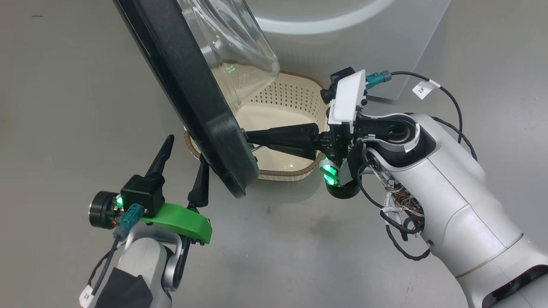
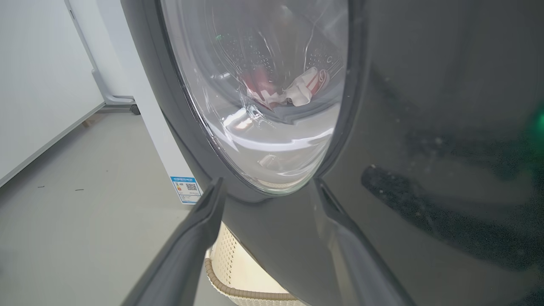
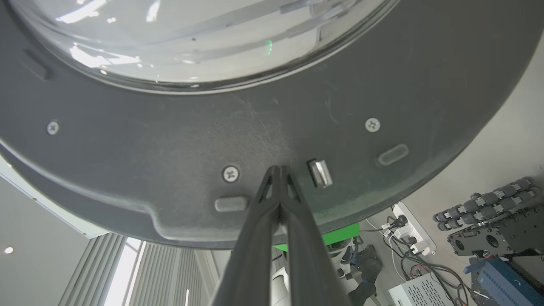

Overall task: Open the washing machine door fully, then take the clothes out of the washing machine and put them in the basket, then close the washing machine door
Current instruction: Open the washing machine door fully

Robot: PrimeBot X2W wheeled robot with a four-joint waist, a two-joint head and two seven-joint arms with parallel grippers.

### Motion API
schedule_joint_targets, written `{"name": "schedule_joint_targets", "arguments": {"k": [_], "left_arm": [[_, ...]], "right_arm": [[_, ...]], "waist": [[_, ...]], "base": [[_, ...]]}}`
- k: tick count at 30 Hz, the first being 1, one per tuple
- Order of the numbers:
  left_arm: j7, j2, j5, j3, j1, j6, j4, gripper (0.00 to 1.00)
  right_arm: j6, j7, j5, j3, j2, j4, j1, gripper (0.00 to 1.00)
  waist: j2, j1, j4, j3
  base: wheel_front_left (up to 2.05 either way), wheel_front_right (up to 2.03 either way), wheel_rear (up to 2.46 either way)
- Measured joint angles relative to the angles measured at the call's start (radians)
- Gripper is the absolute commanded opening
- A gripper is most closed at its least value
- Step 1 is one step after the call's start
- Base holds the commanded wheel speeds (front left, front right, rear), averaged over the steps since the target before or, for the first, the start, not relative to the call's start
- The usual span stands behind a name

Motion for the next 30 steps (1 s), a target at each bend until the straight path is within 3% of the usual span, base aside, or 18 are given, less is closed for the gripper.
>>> {"name": "schedule_joint_targets", "arguments": {"k": [10, 16, 19, 27, 30], "left_arm": [[0.0, 0.0, 0.014, 0.023, 0.0, 0.008, 0.002, 1.0], [0.0, 0.0, 0.03, 0.046, 0.002, 0.009, 0.006, 1.0], [0.0, 0.001, 0.037, 0.06, 0.013, 0.009, 0.006, 1.0], [0.0, 0.017, 0.052, 0.087, 0.047, 0.012, 0.012, 1.0], [0.0, 0.019, 0.055, 0.091, 0.058, 0.012, 0.012, 1.0]], "right_arm": [[0.0, -0.095, -0.016, -0.006, 0.003, -0.002, 0.0, 0.0], [0.002, -0.185, -0.104, -0.025, -0.031, -0.028, 0.0, 0.0], [0.029, -0.249, -0.17, -0.029, -0.075, -0.031, 0.0, 0.0], [0.137, -0.481, -0.515, 0.053, -0.231, -0.062, 0.032, 0.0], [0.16, -0.567, -0.625, 0.08, -0.27, -0.073, 0.051, 0.0]], "waist": [[0.0, 0.0, -0.019, -0.021], [0.0, 0.0, -0.041, -0.053], [0.0, 0.0, -0.055, -0.073], [0.0, 0.0, -0.106, -0.133], [0.0, 0.0, -0.122, -0.152]], "base": [[0.0, 0.0, 0.0], [0.0, 0.0, 0.0], [0.0, 0.0, 0.0], [0.0, 0.0, 0.0], [0.0, 0.0, 0.0]]}}
